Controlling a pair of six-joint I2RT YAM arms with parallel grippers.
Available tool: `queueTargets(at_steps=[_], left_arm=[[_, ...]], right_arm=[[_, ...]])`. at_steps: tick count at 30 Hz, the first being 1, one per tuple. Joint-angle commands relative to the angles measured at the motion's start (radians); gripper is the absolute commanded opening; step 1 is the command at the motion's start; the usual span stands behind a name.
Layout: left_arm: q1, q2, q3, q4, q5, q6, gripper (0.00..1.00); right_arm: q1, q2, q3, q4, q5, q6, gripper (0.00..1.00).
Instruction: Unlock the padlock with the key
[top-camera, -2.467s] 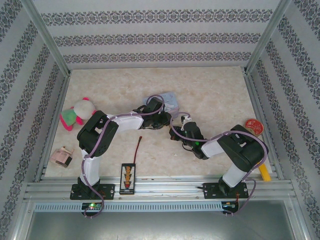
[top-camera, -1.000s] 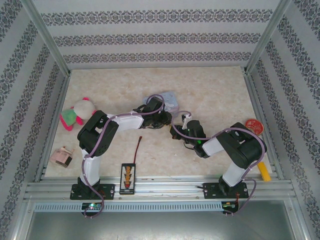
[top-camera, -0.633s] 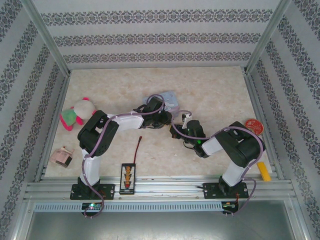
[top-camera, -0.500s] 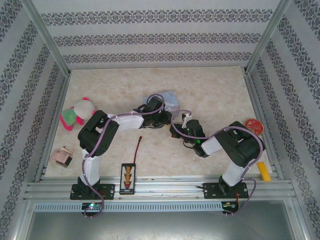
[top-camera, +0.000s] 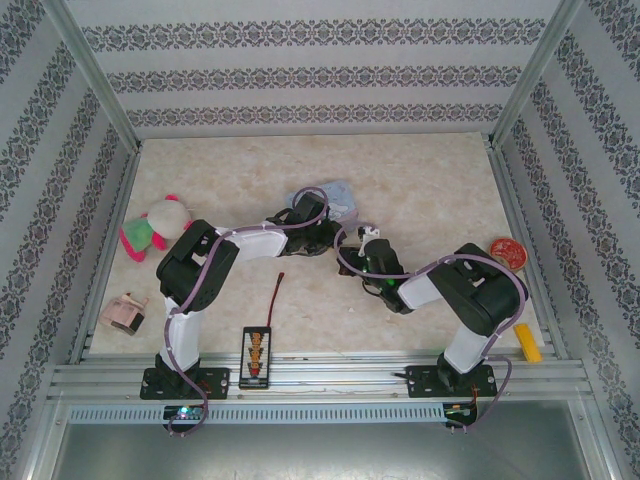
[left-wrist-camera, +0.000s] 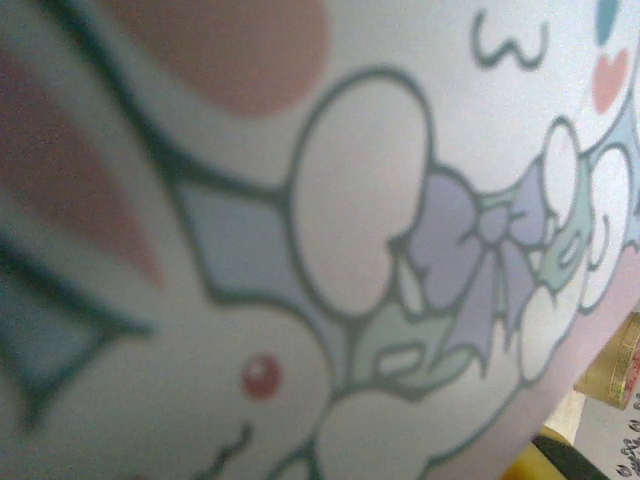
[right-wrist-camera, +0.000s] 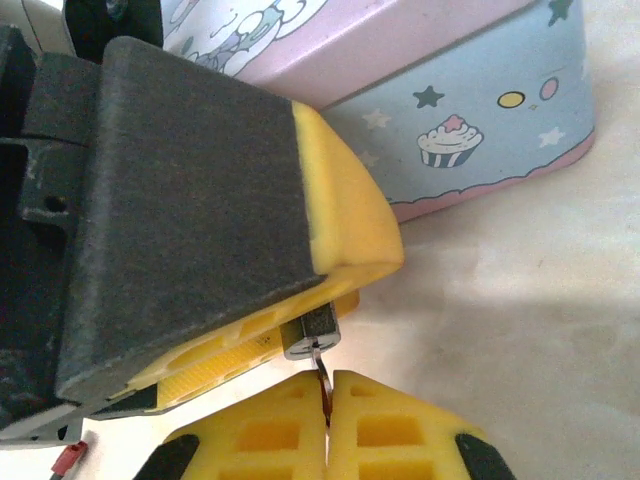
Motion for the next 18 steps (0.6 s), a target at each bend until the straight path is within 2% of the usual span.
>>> queueTargets(at_steps=[1,12,18], left_arm=[[-0.028,0.047,-0.003,-0.041,0.141,-0.058,0.11],[-0.03,0.042,-0.013,-0.027,0.149,-0.06,0.11],[-0.03,0.041,-0.013,-0.029,0.146,-0.057,0.11]], right_arm=[[0.023,-0.043,0.07,0.045,0.048,-0.073,0.0],[0.008,-0.068,0.078,-0.032,0.088,-0.086,0.0],[-0.045,-0.033,0.096,-0.029,-0.029,-0.016,0.02]])
